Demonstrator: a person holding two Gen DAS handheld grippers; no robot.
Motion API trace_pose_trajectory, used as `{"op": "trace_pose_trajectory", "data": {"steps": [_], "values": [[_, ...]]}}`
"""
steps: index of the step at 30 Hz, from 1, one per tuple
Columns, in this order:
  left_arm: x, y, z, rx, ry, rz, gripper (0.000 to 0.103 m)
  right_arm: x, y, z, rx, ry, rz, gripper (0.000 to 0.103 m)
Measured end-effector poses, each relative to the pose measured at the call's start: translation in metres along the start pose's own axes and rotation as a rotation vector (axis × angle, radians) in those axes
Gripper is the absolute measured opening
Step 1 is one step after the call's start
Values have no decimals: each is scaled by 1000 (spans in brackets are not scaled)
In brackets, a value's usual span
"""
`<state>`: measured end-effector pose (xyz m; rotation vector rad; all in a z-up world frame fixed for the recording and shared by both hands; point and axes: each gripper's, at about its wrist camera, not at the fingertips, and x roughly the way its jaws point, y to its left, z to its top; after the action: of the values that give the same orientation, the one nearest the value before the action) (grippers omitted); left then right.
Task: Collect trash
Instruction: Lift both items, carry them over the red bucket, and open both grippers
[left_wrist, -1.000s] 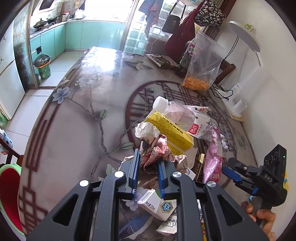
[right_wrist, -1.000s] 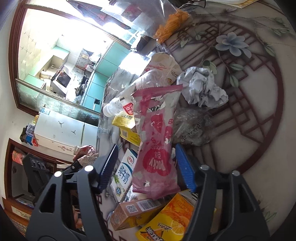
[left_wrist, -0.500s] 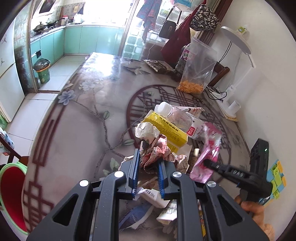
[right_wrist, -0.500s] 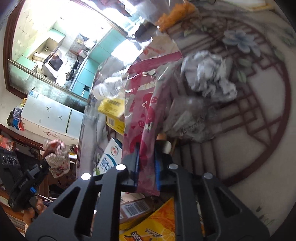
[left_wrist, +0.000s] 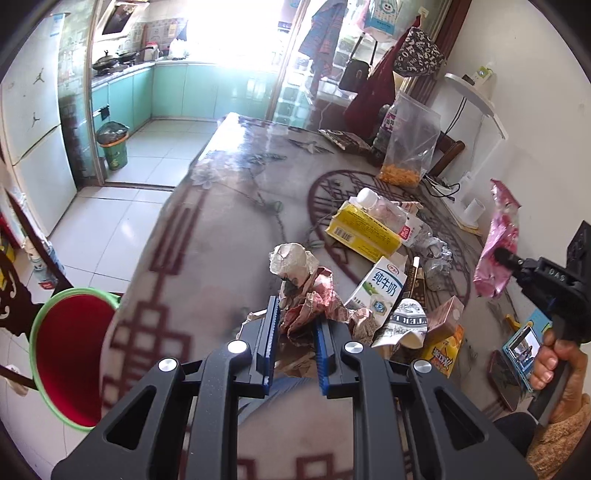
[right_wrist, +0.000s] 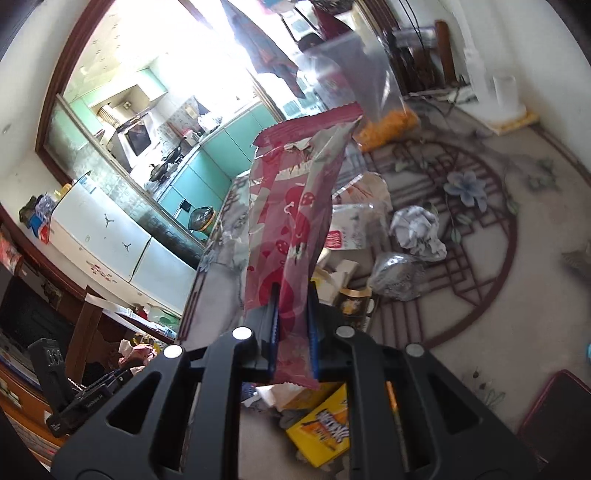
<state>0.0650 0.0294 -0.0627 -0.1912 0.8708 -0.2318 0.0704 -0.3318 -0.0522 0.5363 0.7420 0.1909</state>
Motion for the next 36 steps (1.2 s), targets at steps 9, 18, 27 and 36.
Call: {"op": "trace_pose_trajectory", "data": {"steps": [9,18,27,36], "values": [[-40,32,-16,-8,-66,42,15,-19,75,-31,-141,-13,-1,14],[-67,80,-25,-74,-98,101,15,-13,135,-45,-236,24,46,14],[-79,128,-31,-123,-89,197,15,18,180,-65,-296,119,112,13],[-76,187,-38,-205,-40,285,16,98,223,-112,-309,374,252,14]]}}
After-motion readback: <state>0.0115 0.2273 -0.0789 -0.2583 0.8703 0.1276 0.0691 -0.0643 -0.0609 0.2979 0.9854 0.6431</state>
